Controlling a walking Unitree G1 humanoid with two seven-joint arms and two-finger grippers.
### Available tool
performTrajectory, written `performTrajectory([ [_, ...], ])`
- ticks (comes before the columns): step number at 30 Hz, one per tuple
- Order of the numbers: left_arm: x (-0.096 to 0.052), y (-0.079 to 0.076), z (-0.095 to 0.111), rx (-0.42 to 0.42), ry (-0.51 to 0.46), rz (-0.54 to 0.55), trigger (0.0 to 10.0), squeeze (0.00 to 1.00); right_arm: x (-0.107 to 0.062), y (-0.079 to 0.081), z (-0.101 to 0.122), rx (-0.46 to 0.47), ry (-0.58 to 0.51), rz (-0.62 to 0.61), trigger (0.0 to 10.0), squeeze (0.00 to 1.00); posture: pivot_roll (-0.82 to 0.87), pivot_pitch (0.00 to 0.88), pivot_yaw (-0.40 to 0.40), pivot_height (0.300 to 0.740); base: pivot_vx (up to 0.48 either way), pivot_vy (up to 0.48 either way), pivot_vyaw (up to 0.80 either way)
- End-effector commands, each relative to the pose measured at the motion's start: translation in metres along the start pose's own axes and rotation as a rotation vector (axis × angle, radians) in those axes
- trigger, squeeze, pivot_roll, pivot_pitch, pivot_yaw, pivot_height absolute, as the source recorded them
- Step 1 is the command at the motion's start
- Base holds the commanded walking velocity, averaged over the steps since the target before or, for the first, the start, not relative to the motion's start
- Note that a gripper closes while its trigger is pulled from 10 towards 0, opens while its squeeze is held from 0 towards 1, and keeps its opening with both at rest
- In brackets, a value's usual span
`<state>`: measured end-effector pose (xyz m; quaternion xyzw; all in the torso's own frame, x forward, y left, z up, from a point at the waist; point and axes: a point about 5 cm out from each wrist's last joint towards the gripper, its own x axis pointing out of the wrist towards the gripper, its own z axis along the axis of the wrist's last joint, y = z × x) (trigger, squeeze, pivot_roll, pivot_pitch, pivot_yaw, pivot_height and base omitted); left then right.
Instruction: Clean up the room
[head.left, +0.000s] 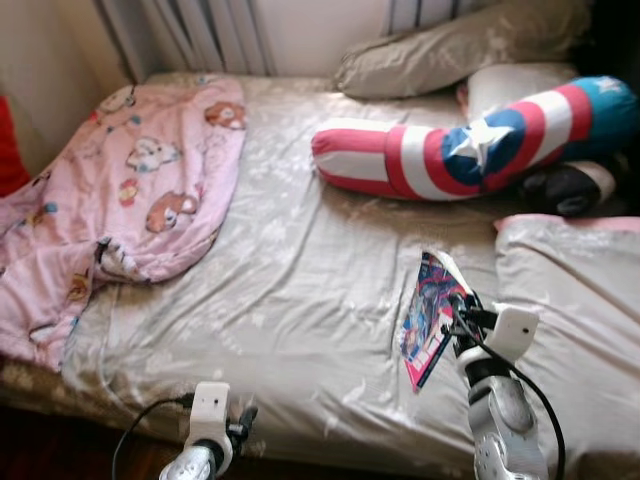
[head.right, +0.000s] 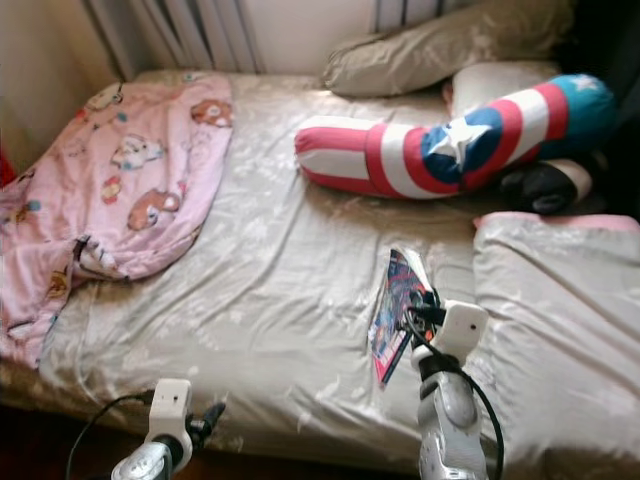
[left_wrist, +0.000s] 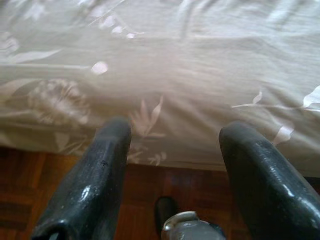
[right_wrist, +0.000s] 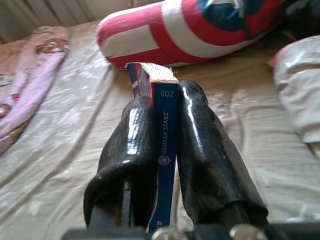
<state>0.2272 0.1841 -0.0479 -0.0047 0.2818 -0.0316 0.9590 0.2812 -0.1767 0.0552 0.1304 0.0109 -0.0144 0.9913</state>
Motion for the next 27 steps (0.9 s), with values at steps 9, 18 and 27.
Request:
performTrajectory([
  [9, -0.002, 0.002, -0.005, -0.004, 0.017, 0.001, 10.0, 0.00, 0.002, 0.001, 0.004, 0.006, -0.021, 0.003, 10.0, 0.00, 0.05, 0.093, 0.055, 0.706, 0.276, 0.000, 0.00],
  [18, 0.000, 0.000, 0.001, -0.010, -0.009, -0.007, 10.0, 0.00, 0.002, 0.001, 0.003, 0.006, -0.016, 0.003, 10.0, 0.00, 0.05, 0.092, 0.054, 0.706, 0.092, 0.000, 0.00],
  [27, 0.008, -0.004, 0.029, -0.029, -0.139, -0.032, 10.0, 0.00, 0.001, 0.002, 0.002, 0.009, -0.023, 0.005, 10.0, 0.00, 0.05, 0.095, 0.055, 0.706, 0.000, 0.000, 0.00],
])
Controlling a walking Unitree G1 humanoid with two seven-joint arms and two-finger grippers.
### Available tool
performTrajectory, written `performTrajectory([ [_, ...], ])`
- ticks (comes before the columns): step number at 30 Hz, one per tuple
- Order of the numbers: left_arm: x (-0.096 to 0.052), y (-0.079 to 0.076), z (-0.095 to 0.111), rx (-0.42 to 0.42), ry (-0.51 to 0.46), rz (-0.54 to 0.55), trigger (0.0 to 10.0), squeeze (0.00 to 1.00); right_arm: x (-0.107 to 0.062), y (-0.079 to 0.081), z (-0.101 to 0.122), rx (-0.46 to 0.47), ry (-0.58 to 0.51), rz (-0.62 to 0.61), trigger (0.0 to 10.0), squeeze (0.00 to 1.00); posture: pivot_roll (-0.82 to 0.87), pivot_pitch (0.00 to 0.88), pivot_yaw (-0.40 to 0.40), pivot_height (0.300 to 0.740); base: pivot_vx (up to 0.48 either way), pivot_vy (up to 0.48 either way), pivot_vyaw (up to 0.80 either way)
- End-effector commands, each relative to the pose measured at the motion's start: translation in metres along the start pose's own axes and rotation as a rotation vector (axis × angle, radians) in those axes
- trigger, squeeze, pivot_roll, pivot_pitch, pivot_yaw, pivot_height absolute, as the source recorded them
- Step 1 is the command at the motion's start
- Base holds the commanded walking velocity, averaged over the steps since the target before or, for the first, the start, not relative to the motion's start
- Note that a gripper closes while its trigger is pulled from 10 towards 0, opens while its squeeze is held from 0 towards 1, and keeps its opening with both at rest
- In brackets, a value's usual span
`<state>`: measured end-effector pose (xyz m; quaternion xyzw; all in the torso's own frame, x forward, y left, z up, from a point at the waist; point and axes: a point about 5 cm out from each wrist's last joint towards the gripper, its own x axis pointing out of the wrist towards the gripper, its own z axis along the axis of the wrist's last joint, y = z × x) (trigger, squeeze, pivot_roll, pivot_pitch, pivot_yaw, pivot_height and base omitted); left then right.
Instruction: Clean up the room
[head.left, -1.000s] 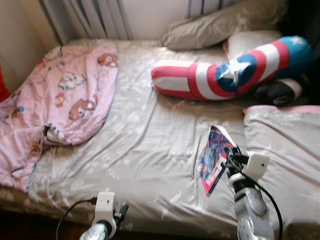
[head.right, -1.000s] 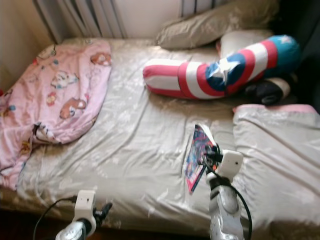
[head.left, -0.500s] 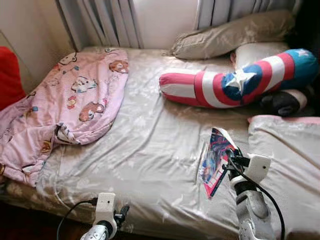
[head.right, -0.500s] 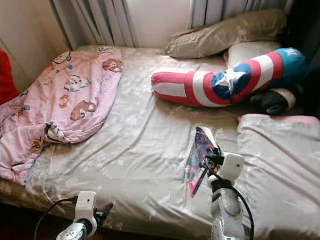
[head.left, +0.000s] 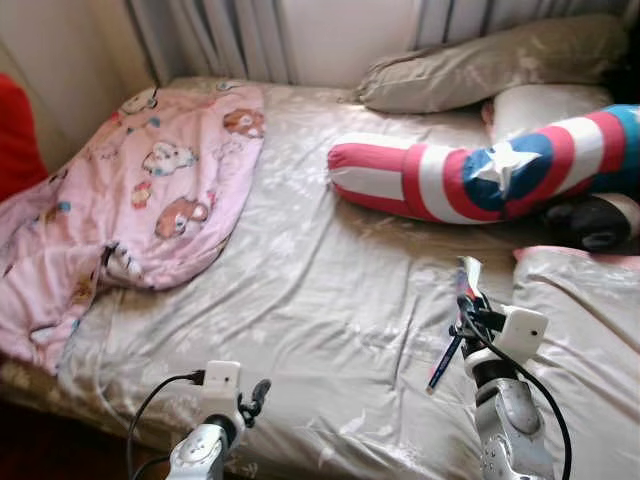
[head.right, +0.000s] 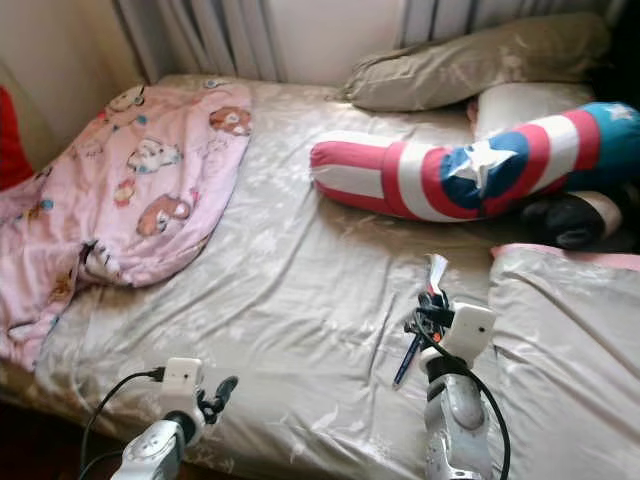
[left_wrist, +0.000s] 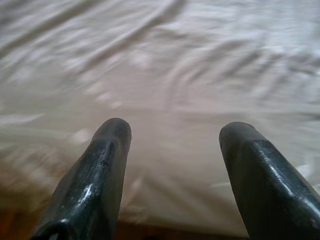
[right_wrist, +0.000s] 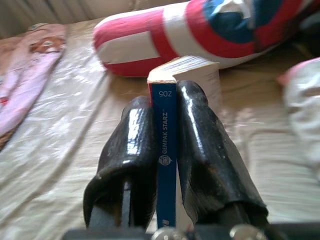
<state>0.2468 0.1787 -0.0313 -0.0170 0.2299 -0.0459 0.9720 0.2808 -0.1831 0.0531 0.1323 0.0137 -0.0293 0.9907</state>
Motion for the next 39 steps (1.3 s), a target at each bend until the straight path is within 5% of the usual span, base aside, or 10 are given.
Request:
performTrajectory([
  [1, 0.002, 0.000, 0.007, -0.017, -0.046, -0.001, 10.0, 0.00, 0.001, 0.009, 0.003, 0.006, -0.025, 0.035, 10.0, 0.00, 0.05, 0.095, 0.056, 0.706, 0.000, 0.000, 0.00],
  [10, 0.008, -0.003, 0.059, -0.015, -0.320, -0.024, 10.0, 0.00, -0.001, 0.013, 0.001, 0.034, -0.026, 0.048, 10.0, 0.00, 0.05, 0.097, 0.060, 0.706, 0.000, 0.000, 0.00],
  [13, 0.005, -0.001, 0.075, -0.031, -0.403, -0.019, 10.0, 0.00, 0.000, 0.014, 0.006, 0.201, -0.069, 0.021, 10.0, 0.00, 0.05, 0.098, 0.060, 0.706, 0.000, 0.000, 0.00],
  [24, 0.007, -0.007, 0.081, -0.029, -0.431, -0.040, 10.0, 0.00, 0.002, 0.016, 0.003, 0.240, -0.039, 0.011, 10.0, 0.00, 0.05, 0.095, 0.059, 0.706, 0.000, 0.000, 0.00],
  [39, 0.003, -0.009, 0.083, -0.037, -0.429, -0.047, 10.0, 0.00, -0.001, 0.010, -0.001, 0.295, -0.055, -0.016, 10.0, 0.00, 0.05, 0.084, 0.059, 0.651, 0.000, 0.000, 0.00],
])
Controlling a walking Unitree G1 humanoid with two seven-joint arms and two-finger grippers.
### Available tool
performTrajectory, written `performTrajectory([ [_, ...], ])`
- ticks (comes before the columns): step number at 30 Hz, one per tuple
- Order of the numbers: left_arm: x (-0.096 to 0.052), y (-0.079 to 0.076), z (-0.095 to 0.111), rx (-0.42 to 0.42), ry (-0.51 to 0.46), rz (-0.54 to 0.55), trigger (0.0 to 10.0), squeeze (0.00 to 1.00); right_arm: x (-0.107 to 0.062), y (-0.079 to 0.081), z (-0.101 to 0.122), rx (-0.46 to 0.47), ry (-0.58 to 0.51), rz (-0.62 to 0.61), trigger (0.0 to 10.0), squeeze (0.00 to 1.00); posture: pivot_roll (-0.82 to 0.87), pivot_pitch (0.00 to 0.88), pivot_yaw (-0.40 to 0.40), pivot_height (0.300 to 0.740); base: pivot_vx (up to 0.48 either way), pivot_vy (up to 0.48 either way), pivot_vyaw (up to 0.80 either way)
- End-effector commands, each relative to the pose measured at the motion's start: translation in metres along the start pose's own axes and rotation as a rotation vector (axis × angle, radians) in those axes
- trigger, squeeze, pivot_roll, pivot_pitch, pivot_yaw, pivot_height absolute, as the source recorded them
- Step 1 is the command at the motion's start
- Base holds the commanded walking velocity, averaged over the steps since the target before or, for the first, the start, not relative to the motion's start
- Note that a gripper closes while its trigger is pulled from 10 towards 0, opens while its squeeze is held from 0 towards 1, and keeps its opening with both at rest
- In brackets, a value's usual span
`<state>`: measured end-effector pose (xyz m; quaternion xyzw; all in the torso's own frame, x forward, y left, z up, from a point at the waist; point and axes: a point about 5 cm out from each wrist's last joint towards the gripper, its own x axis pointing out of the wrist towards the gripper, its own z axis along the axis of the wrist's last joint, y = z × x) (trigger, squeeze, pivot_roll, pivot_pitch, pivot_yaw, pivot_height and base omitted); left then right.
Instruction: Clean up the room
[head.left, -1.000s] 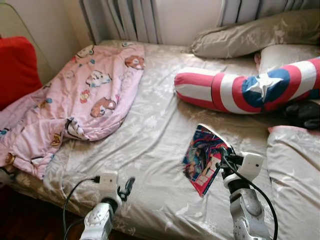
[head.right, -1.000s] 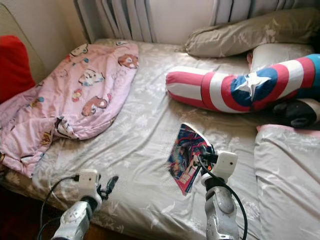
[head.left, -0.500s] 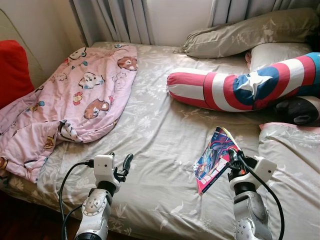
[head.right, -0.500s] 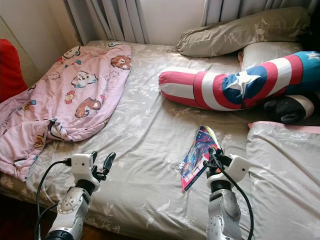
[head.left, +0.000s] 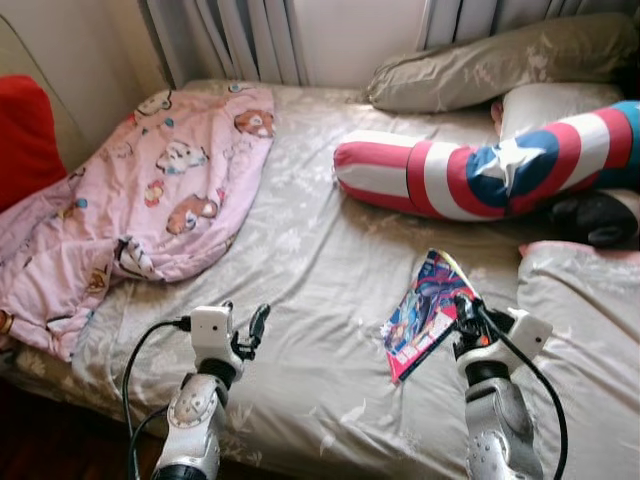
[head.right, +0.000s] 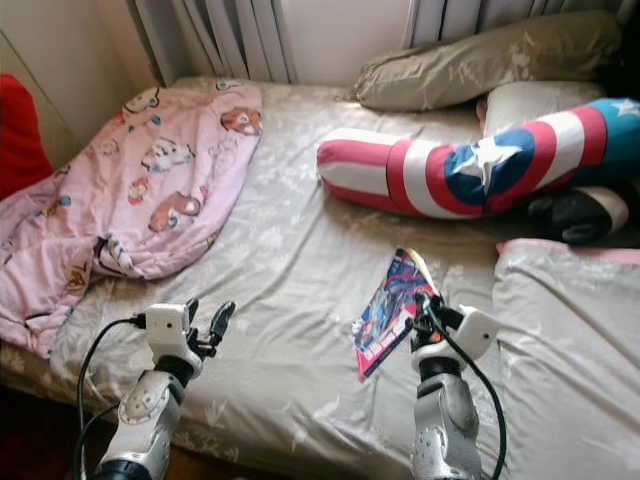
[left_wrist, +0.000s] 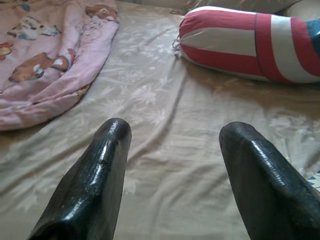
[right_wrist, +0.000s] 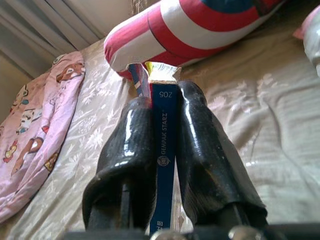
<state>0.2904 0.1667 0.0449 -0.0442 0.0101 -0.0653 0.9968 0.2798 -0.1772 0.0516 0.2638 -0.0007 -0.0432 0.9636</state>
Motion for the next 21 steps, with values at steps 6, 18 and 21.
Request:
performTrajectory([
  [6, -0.0037, 0.0030, -0.0021, -0.016, 0.012, 0.007, 10.0, 0.00, 0.0004, 0.0020, 0.0006, 0.031, -0.027, -0.011, 10.0, 0.00, 0.05, 0.077, 0.061, 0.651, 0.000, 0.000, 0.00],
  [18, -0.0031, 0.0030, -0.0020, -0.017, 0.013, 0.001, 10.0, 0.00, 0.0035, -0.0003, -0.0011, 0.023, -0.018, -0.030, 10.0, 0.00, 0.05, 0.068, 0.066, 0.628, 0.000, 0.000, 0.00],
  [21, -0.0035, 0.0029, -0.0021, -0.019, 0.018, -0.001, 10.0, 0.00, 0.0044, -0.0018, -0.0011, 0.019, -0.021, -0.040, 10.0, 0.00, 0.05, 0.068, 0.067, 0.628, 0.000, 0.000, 0.00],
])
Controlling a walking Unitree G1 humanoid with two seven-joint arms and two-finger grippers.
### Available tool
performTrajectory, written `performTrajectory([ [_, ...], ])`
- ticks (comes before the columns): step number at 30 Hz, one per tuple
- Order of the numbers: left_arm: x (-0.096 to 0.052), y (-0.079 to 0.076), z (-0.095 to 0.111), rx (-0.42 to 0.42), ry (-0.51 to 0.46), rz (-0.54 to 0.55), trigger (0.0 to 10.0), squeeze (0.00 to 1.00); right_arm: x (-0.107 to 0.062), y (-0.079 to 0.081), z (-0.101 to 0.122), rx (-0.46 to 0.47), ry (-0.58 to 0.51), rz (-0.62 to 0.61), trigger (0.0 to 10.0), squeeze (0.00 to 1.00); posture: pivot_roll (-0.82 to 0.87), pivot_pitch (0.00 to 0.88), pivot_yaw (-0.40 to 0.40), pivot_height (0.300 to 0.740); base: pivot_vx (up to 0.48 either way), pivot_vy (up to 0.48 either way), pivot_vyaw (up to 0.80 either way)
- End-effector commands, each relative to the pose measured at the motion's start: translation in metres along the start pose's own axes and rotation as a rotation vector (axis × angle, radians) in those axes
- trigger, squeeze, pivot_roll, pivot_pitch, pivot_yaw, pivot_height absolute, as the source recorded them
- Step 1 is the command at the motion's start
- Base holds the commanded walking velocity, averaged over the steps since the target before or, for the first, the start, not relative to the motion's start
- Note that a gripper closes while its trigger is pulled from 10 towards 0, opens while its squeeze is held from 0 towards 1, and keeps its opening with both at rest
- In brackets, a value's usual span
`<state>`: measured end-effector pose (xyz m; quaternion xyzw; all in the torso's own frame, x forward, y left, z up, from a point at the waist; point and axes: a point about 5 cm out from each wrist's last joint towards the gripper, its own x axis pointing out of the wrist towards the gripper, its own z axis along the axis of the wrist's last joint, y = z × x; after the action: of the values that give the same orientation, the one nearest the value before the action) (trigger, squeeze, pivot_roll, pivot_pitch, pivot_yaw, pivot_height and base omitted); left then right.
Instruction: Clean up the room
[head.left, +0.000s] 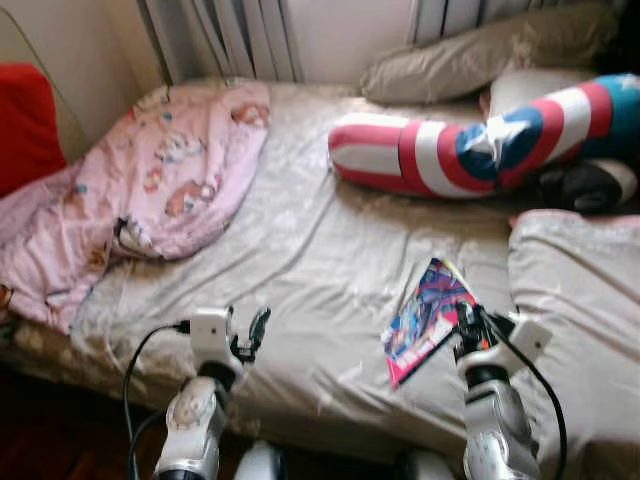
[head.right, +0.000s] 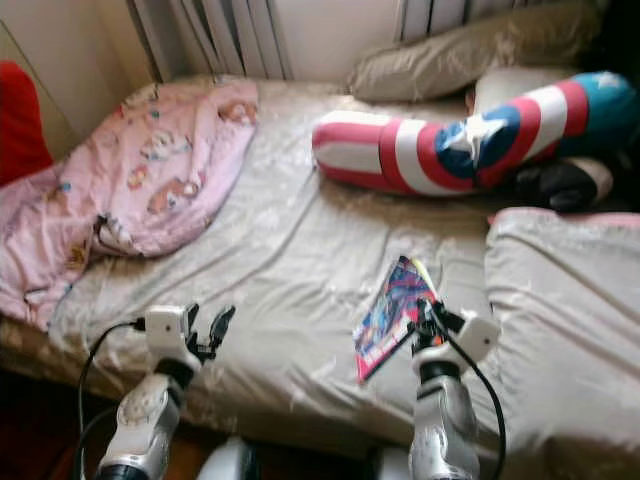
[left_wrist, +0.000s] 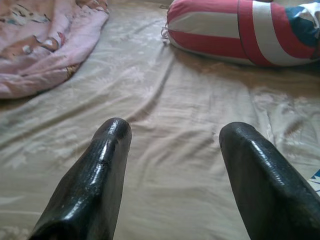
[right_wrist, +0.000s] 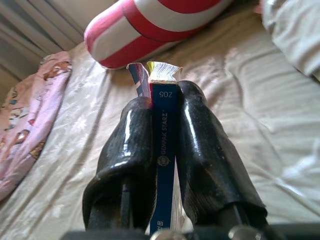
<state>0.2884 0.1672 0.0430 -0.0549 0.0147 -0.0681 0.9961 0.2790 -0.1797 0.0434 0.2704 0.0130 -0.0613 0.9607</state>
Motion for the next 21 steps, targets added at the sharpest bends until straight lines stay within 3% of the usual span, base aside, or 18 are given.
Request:
performTrajectory([
  [1, -0.002, 0.003, 0.000, 0.003, 0.010, 0.004, 10.0, 0.00, 0.004, 0.005, 0.005, 0.006, -0.038, 0.003, 10.0, 0.00, 0.05, 0.068, 0.067, 0.628, 0.000, 0.000, 0.00],
  [10, -0.002, 0.000, 0.002, -0.007, 0.010, -0.010, 10.0, 0.00, 0.019, 0.004, 0.015, 0.159, -0.083, -0.029, 10.0, 0.00, 0.06, 0.081, 0.072, 0.628, 0.000, 0.000, 0.00],
  [13, -0.001, 0.000, 0.002, -0.008, 0.007, -0.011, 10.0, 0.00, 0.027, 0.004, 0.017, 0.271, -0.091, -0.050, 10.0, 0.00, 0.07, 0.086, 0.073, 0.628, 0.000, 0.000, 0.00],
  [14, -0.002, 0.001, 0.003, -0.006, 0.006, -0.011, 10.0, 0.00, 0.032, 0.004, 0.020, 0.398, -0.110, -0.062, 10.0, 0.00, 0.07, 0.089, 0.075, 0.628, 0.000, 0.000, 0.00],
  [21, -0.002, 0.002, 0.004, 0.001, 0.010, -0.013, 10.0, 0.00, 0.040, -0.009, 0.025, 0.571, -0.157, -0.149, 10.0, 0.00, 0.08, 0.097, 0.081, 0.628, 0.000, 0.000, 0.00],
])
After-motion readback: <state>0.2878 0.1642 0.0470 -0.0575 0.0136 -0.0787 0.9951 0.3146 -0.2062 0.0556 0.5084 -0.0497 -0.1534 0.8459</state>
